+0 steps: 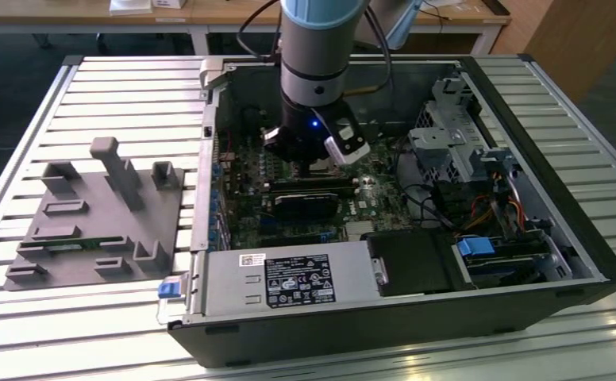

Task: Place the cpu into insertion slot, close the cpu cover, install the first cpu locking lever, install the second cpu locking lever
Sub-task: 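Install the second cpu locking lever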

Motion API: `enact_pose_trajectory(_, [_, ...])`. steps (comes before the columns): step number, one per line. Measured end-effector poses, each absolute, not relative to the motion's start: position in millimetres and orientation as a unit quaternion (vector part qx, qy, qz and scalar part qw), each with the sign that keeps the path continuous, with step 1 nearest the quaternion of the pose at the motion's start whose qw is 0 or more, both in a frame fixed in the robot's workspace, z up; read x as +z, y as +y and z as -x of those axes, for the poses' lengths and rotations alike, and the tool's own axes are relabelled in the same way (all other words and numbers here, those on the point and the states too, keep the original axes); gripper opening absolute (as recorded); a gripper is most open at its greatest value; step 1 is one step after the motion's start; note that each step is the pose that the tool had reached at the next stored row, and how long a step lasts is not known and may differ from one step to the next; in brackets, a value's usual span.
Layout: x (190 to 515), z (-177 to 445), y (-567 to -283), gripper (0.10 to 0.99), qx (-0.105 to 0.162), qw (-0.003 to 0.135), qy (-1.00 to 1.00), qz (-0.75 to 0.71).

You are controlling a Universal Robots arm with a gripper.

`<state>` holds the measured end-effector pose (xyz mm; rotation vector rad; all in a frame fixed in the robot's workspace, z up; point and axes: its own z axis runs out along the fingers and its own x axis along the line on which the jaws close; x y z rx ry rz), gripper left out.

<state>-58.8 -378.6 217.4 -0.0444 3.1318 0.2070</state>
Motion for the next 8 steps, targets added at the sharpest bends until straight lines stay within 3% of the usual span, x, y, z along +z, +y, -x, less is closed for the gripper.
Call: enact_pose_trajectory(8, [212.1,60.1,-381.8,0.106,0.078,0.001,0.997,0.014])
